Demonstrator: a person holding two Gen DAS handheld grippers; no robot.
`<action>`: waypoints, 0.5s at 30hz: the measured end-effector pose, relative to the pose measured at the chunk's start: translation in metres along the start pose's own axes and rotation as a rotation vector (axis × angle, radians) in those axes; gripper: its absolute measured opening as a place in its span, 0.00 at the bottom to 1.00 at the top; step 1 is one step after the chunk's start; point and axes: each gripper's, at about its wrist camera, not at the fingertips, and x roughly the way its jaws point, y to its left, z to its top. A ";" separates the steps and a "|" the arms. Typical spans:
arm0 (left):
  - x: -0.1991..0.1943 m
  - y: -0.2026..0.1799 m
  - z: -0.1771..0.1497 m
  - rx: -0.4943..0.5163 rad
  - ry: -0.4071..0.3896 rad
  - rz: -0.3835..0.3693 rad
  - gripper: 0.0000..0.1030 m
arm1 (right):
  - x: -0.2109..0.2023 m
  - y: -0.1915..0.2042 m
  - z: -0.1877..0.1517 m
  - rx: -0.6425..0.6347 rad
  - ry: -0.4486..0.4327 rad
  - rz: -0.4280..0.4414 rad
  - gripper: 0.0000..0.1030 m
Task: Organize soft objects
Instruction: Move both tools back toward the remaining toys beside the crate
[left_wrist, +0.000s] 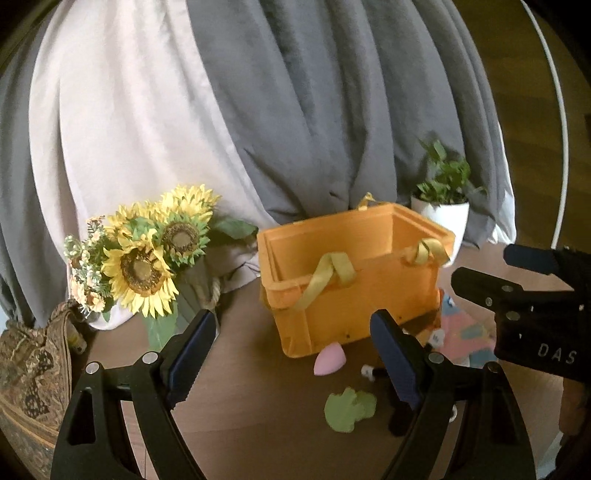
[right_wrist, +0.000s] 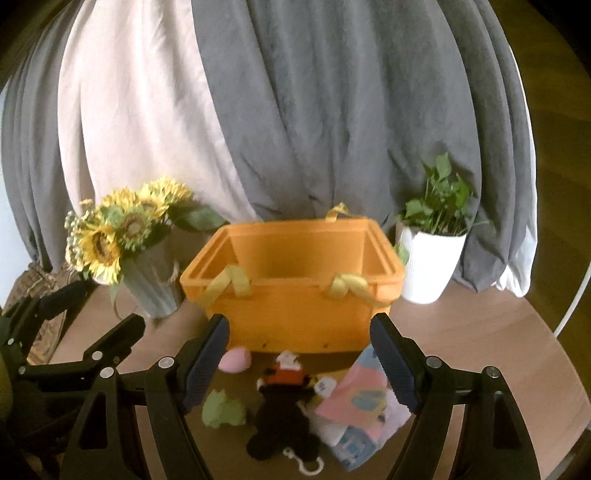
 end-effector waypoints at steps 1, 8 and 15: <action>0.000 0.000 -0.003 0.005 0.003 -0.006 0.84 | 0.001 0.001 -0.003 0.001 0.009 0.004 0.77; 0.009 0.002 -0.028 0.027 0.048 -0.060 0.84 | 0.008 0.008 -0.018 -0.006 0.061 0.008 0.77; 0.022 0.001 -0.050 0.039 0.102 -0.109 0.84 | 0.021 0.015 -0.035 -0.016 0.130 0.017 0.77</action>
